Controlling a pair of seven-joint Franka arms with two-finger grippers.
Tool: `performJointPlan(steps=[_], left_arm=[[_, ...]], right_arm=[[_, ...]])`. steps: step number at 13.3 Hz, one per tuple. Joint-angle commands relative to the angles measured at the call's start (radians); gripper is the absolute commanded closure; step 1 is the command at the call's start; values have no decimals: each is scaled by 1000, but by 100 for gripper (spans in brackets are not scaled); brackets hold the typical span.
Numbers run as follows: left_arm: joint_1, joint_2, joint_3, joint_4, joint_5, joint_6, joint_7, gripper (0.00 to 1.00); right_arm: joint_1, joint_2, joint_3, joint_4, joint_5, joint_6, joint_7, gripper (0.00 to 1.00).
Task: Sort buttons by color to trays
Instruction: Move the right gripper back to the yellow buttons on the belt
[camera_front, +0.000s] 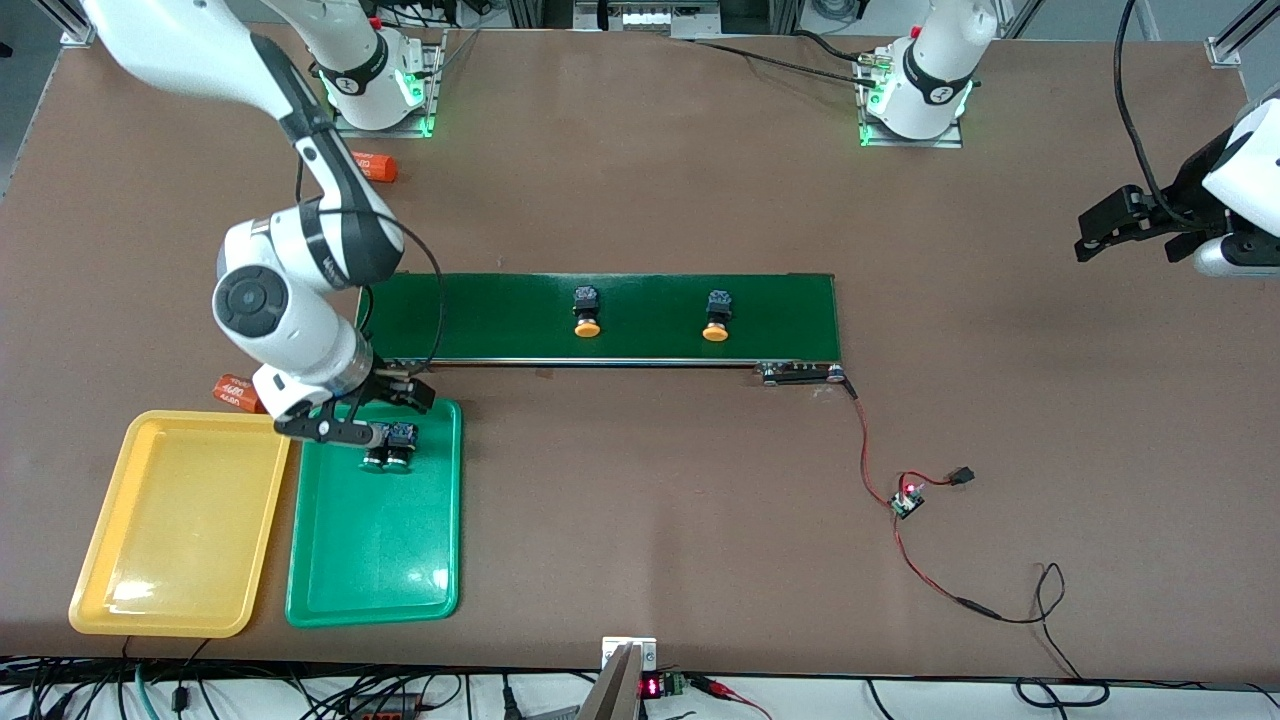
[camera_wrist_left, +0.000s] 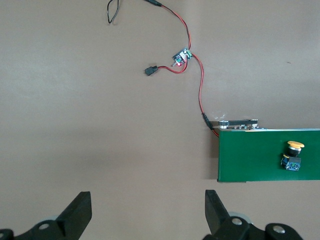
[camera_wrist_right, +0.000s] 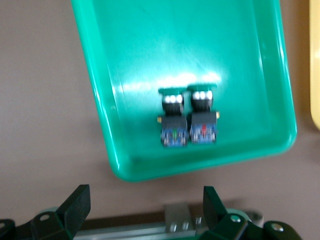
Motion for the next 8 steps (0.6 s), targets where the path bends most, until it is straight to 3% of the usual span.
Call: performJointPlan(steps=[1,5,8], left_arm=[[-4,25,5,41,19,-28,24,0],[-10,24,5,41,25,-68,24,0],[-10,24,5,41,25,-70,24,0]], right_arm=[[53,-99,17,-138,16,35,78,0],[211,-100,17,-163,17,39,184,0],[234,-84,19,-161,14,43,190,0]])
